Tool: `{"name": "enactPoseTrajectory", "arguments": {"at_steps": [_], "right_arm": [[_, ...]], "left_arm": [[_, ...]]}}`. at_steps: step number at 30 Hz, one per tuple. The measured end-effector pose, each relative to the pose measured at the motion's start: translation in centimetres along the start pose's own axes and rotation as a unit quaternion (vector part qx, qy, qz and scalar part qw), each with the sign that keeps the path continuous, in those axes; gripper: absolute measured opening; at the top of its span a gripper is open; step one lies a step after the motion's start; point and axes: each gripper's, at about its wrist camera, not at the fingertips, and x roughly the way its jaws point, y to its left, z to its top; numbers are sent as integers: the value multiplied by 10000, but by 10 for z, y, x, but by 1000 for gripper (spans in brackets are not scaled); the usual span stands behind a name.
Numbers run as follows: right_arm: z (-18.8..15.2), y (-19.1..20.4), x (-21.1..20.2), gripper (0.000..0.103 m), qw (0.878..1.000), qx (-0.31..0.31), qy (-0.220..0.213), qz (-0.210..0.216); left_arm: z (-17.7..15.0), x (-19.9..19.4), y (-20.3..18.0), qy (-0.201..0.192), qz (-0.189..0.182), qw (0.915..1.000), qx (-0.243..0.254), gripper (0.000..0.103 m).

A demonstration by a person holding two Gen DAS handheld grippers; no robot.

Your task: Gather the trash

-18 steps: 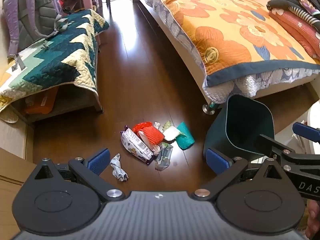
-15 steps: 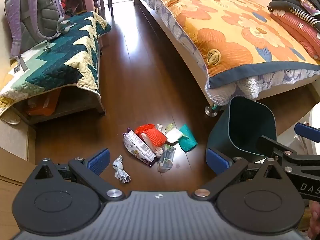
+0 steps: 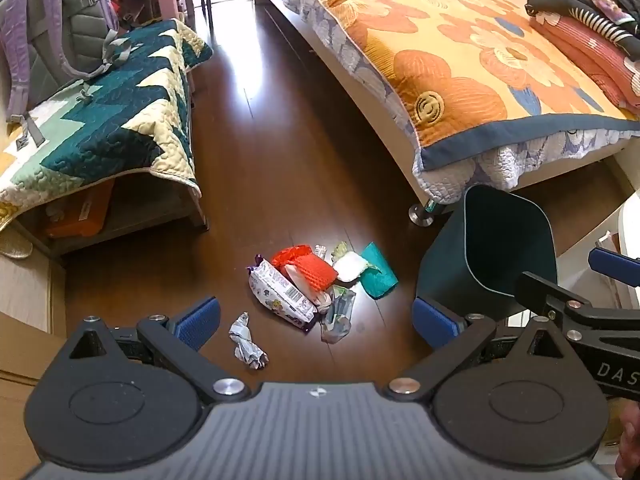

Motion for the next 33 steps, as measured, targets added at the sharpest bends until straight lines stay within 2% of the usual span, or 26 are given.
{"name": "enactPoseTrajectory", "arguments": {"at_steps": [8, 14, 33], "right_arm": [[-1, -1, 0, 99, 10000, 79, 25, -20], [-4, -7, 3, 98, 10000, 58, 28, 55], [-13, -62, 0, 98, 9995, -117, 98, 273]], "left_arm": [[-5, 4, -12, 5, 11, 10000, 31, 103], [-9, 4, -22, 27, 94, 9998, -148, 103], [-21, 10, -73, 116, 243, 9989, -374, 103]]}}
